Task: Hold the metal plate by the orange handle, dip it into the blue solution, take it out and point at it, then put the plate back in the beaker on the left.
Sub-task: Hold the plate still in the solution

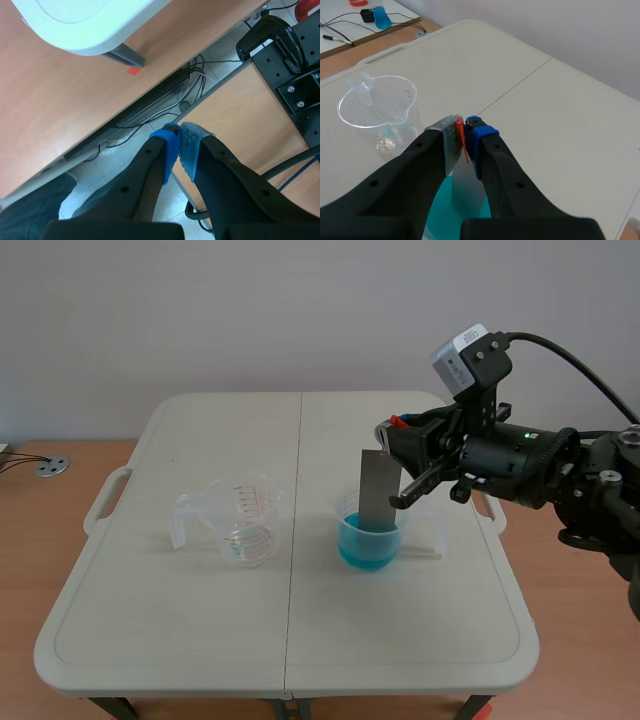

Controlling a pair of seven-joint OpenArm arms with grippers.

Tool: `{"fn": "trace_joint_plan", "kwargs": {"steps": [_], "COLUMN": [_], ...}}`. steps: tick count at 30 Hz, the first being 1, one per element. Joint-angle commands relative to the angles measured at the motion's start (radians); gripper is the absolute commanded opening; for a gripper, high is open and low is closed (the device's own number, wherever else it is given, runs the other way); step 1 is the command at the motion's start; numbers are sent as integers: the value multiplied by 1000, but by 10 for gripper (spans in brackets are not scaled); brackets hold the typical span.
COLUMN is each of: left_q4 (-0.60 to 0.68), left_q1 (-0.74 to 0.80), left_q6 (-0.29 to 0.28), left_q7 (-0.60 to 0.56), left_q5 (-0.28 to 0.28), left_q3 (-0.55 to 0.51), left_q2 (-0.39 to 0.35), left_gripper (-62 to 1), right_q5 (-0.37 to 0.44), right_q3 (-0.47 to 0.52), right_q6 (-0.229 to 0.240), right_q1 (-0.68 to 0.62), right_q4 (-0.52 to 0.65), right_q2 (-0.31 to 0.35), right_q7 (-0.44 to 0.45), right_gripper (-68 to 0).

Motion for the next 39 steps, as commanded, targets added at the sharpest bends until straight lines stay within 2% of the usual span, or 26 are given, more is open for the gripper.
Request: {"fn": "trace_joint_plan", "kwargs": {"steps": [1, 39], "left_q4": [6, 6], "left_q1": [2, 2], "left_q6": [2, 2], "left_q7": [-9, -5], "left_q5": [-3, -3], "left_q3": [2, 2], "left_q2": [5, 5], "left_gripper": [-585, -585], "right_q5": [-3, -26], "right_q3": [0, 0], "right_q6": [4, 5], "right_q1": [15, 15], "right_q4": [6, 6], "right_q2": [8, -11], "right_q7": [3, 3], "right_gripper": [-660, -660]}}
